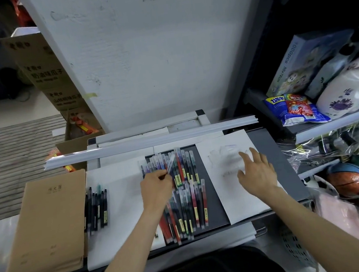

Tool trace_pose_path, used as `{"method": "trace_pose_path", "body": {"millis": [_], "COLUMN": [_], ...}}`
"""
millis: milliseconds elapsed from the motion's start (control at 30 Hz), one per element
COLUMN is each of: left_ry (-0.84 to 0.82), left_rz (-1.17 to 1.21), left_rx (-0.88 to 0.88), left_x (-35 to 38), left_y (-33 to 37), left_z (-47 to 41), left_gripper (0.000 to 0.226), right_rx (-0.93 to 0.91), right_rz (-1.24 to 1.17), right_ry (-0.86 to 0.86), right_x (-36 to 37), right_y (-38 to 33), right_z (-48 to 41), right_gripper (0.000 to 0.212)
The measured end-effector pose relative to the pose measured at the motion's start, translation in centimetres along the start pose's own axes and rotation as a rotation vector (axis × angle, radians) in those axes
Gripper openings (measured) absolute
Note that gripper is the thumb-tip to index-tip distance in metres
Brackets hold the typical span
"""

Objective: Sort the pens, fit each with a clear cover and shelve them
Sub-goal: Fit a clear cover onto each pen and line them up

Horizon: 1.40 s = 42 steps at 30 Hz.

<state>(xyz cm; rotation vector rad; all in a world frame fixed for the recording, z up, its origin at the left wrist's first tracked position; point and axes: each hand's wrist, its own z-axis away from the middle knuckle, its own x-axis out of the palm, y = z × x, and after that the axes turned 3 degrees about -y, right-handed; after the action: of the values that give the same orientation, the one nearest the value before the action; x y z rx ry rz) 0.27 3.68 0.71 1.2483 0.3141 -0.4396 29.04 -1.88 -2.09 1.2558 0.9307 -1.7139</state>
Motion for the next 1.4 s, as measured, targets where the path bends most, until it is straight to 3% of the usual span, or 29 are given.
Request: {"method": "trace_pose_path", "body": {"millis": [233, 433, 700, 833, 933, 1067, 1167, 1300, 1400], "left_ry": [0.056, 0.015, -0.022, -0.02, 0.023, 0.117, 0.217, 0.274, 0.244], "left_rz": [-0.235, -0.383, -0.367, -0.333, -0.313, -0.363, -0.432, -0.584, -0.664], "left_rx": [0.016, -0.009, 0.015, 0.034, 0.057, 0.041, -0.016, -0.095, -0.129], "left_x": [0.6, 1.7, 1.9, 1.5, 0.3, -3.0, -6.5, -9.8, -10.5], "left_y": [0.0, -0.6, -1.0, -1.5, -1.8, -4.3, -7.1, -10.5, -11.5], "left_z": [-3.3, -4.2, -4.7, -4.3, -3.6, -3.0, -2.5, -1.6, -1.2], "left_gripper": [0.016, 0.022, 0.029, 0.026, 0.023, 0.013, 0.017, 0.025, 0.009], "right_rx": [-0.02, -0.047, -0.061, -0.083, -0.095, -0.126, -0.168, -0.2, -0.143], "right_rz": [-0.041, 0.011, -0.076, -0.084, -0.108, -0.056, -0.041, -0.358, -0.615], "right_ry": [-0.026, -0.032, 0.01, 0.034, 0.018, 0.111, 0.203, 0.115, 0.078], "right_x": [1.1, 1.8, 2.2, 2.4, 2.4, 3.3, 4.2, 4.3, 3.3], "right_y": [0.6, 0.4, 0.6, 1.2, 1.6, 2.5, 2.9, 1.4, -1.2], "right_z": [-1.1, -1.5, -3.0, -3.2, -3.0, -2.7, -1.8, 0.0, 1.8], "right_gripper": [0.049, 0.054, 0.036, 0.039, 0.047, 0.039, 0.033, 0.029, 0.023]}}
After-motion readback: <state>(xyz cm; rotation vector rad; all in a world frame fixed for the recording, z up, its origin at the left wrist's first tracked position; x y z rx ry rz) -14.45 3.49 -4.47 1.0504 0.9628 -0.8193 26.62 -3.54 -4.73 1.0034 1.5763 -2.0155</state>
